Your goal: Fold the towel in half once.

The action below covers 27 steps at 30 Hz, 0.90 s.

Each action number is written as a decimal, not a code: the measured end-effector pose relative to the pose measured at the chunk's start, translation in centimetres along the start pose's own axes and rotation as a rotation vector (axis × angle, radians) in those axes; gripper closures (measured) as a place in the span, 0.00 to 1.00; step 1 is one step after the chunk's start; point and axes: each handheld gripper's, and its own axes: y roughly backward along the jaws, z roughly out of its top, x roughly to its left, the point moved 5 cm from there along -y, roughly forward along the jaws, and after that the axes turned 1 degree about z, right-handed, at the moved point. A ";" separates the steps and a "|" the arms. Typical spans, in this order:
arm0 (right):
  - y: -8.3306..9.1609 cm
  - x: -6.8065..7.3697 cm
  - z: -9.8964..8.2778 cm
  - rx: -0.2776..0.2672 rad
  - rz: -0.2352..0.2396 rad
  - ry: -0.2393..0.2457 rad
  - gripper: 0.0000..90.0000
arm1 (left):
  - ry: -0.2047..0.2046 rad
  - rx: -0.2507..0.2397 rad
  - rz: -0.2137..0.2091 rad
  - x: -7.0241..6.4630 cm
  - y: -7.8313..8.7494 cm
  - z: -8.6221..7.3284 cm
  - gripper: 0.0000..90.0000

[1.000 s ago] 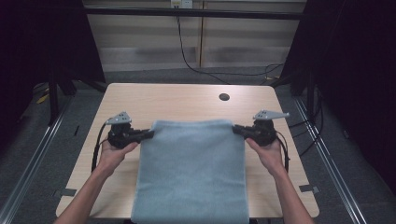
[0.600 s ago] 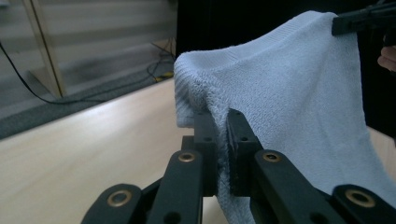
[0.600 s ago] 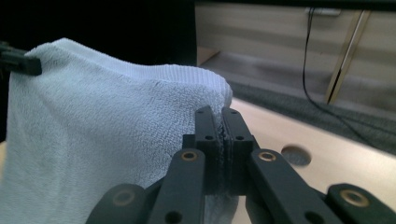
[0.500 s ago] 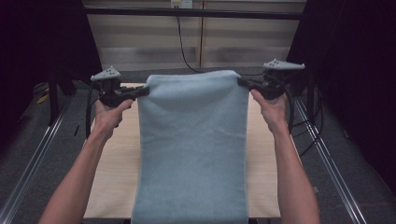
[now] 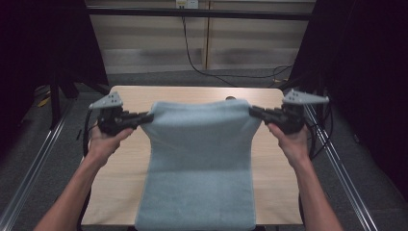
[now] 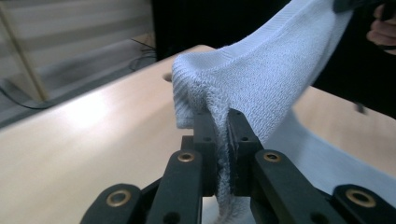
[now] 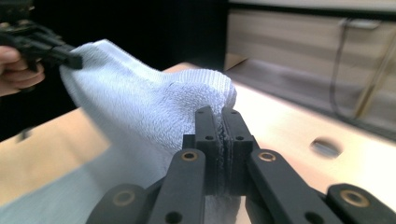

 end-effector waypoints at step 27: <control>-1.8 6.5 -19.3 0.435 0.067 -0.092 0.97 | 0.138 0.319 -0.040 -5.0 -2.2 -16.6 0.94</control>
